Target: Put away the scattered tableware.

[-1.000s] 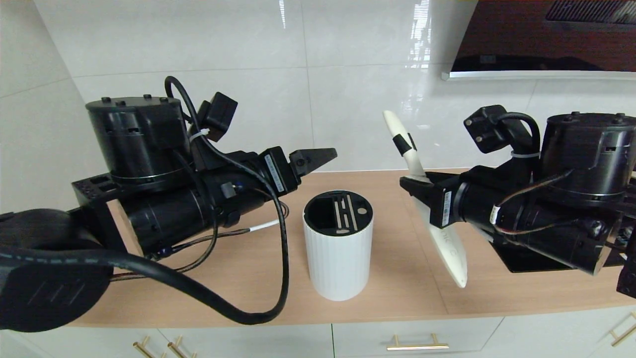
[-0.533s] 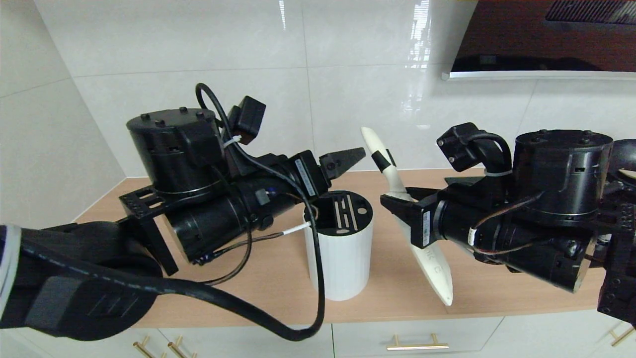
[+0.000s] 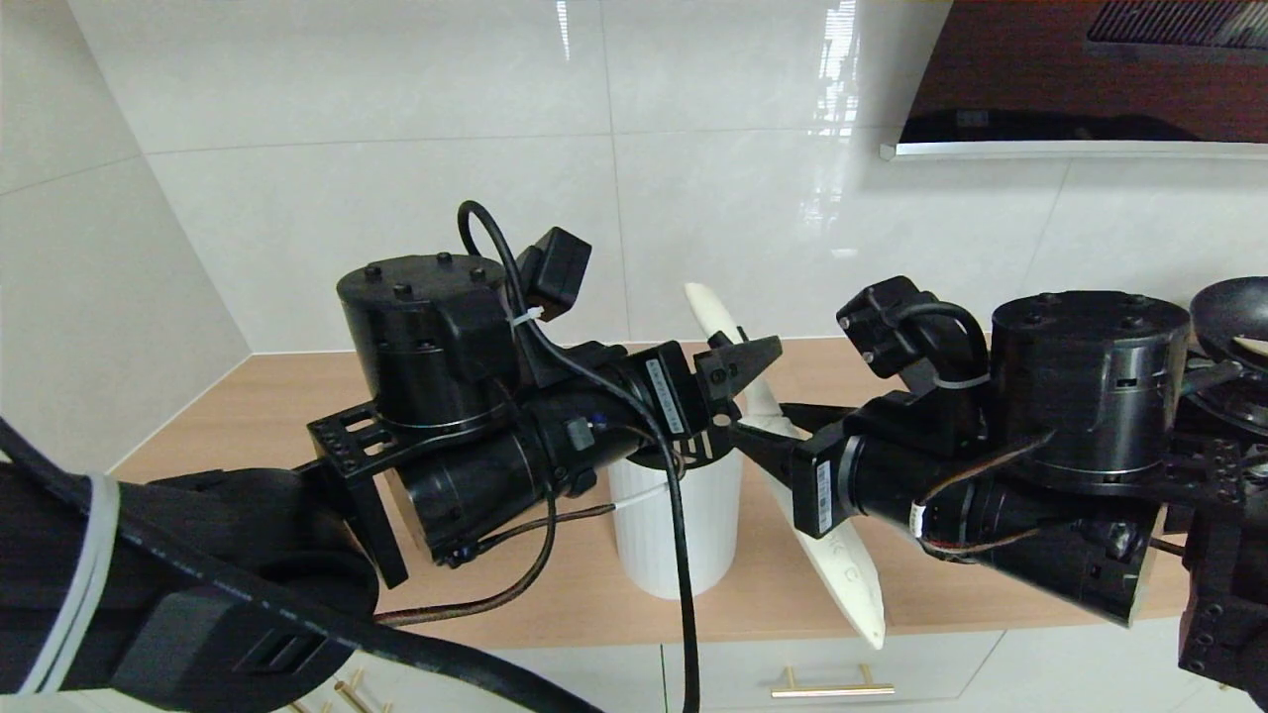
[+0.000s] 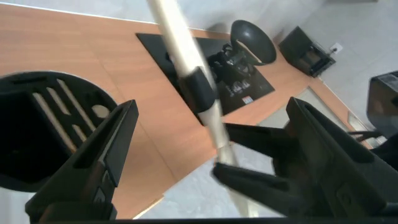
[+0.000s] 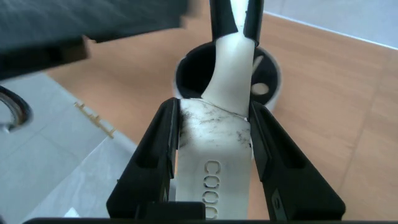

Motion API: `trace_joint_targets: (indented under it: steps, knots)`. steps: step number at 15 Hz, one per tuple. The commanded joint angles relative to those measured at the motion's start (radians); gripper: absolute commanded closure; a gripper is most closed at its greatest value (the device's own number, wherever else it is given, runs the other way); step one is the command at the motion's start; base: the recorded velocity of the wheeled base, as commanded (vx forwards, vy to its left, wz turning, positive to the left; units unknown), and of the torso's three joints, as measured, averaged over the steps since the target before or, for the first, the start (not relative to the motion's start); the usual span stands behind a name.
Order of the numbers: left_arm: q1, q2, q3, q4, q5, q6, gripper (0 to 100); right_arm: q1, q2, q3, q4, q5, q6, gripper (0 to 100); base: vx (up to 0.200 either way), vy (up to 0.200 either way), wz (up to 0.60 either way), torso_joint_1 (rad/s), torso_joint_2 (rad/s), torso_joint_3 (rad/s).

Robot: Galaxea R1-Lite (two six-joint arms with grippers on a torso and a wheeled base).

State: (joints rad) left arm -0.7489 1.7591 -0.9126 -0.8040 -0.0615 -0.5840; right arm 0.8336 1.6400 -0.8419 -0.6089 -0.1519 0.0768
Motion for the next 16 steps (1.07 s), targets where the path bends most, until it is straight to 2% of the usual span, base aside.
trace_joint_targets:
  steps: [1,15,16]
  knots:
    - [-0.004,0.011,0.0,-0.004,0.002,0.0,0,0.021,0.003,0.007,-0.002,0.002,0.0,100,0.0,0.0,0.0,0.0,0.0,0.0]
    - [-0.004,0.034,-0.002,-0.009,0.005,-0.002,0,0.053,0.001,0.021,-0.003,0.003,0.001,100,0.0,0.0,0.0,0.0,0.0,0.0]
    - [-0.004,0.034,-0.002,-0.009,0.005,-0.002,100,0.053,0.001,0.021,-0.003,0.005,0.001,100,0.0,0.0,0.0,0.0,0.0,0.0]
